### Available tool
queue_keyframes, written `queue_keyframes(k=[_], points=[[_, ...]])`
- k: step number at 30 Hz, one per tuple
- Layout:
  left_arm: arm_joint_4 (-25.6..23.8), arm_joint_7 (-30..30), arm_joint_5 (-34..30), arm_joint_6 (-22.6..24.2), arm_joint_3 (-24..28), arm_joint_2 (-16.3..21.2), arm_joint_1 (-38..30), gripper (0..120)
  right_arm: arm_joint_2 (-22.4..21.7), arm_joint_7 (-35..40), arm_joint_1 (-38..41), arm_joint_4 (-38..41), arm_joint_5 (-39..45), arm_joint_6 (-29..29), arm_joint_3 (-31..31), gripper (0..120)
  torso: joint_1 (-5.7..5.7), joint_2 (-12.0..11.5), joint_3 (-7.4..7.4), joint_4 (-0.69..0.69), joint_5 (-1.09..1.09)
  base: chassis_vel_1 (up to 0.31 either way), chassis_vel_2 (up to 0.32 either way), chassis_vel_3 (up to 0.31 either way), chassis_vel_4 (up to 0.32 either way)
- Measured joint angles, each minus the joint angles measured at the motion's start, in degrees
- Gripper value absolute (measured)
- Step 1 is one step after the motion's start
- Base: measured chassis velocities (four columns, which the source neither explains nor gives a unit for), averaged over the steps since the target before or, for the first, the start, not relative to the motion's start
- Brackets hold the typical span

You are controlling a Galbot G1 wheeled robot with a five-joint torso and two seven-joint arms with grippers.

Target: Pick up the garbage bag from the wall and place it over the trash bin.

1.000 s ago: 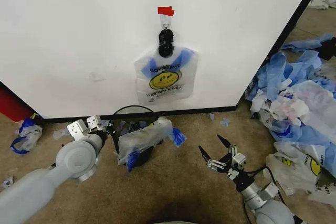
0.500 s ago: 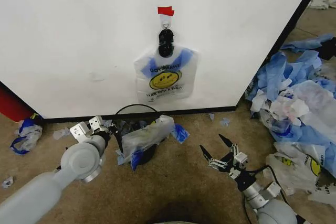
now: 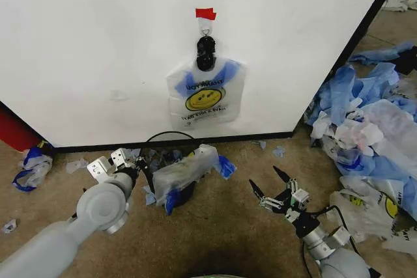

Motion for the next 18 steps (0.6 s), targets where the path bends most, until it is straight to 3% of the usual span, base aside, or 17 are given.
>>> queue_keyframes(k=[18], points=[[1.35,0.68,4.93,-0.42,0.04,-2.81,6.08,3,-0.01,0.0,0.16,-0.39,-0.01,0.16,0.01,96,0.0,0.01,0.0,-0.01,0.01,0.0,0.0,0.0,0.0]])
